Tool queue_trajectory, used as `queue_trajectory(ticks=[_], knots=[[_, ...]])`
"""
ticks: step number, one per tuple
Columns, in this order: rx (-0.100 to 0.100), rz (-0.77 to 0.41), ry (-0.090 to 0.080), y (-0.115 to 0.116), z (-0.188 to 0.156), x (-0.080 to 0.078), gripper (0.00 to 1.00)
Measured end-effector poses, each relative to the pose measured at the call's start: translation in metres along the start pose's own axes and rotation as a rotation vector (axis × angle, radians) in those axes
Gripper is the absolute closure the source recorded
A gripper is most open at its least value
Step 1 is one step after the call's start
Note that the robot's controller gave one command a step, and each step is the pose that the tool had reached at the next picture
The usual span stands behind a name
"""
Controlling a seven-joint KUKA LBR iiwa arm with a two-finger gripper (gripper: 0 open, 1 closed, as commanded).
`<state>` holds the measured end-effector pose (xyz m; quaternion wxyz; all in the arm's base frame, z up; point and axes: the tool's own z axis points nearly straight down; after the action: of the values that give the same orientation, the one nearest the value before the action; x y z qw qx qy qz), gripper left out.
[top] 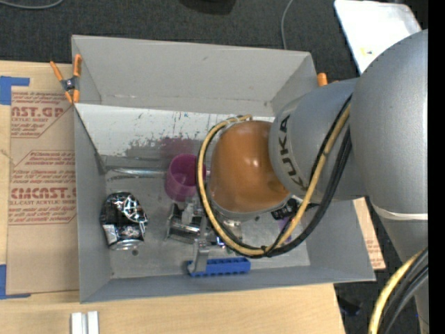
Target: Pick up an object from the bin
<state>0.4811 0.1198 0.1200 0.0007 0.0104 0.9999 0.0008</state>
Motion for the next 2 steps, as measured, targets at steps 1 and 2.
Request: queue_trajectory(ticks=[1, 2], knots=[[-0.004, 0.018, -0.003, 0.019, 0.023, -0.001, 0.00], [-0.007, -0.122, -0.010, 0.001, 0.043, -0.003, 0.00]])
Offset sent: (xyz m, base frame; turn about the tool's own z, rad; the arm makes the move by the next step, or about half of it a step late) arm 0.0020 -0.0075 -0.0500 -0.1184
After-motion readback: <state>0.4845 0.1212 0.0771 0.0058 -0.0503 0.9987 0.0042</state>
